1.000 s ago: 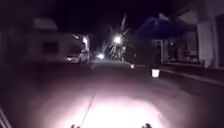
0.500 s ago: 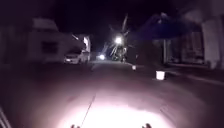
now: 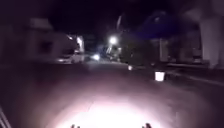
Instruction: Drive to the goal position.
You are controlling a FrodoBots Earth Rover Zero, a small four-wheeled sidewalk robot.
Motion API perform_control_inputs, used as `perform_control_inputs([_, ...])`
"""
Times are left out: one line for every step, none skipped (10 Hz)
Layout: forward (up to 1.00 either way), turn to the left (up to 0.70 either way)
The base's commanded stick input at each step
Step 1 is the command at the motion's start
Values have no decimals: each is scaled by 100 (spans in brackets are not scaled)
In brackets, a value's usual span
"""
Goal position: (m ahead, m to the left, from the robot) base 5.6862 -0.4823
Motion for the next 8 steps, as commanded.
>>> perform_control_inputs([70, 0])
perform_control_inputs([70, 0])
perform_control_inputs([70, 0])
perform_control_inputs([70, 0])
perform_control_inputs([70, 0])
perform_control_inputs([70, 0])
perform_control_inputs([70, 0])
perform_control_inputs([70, 0])
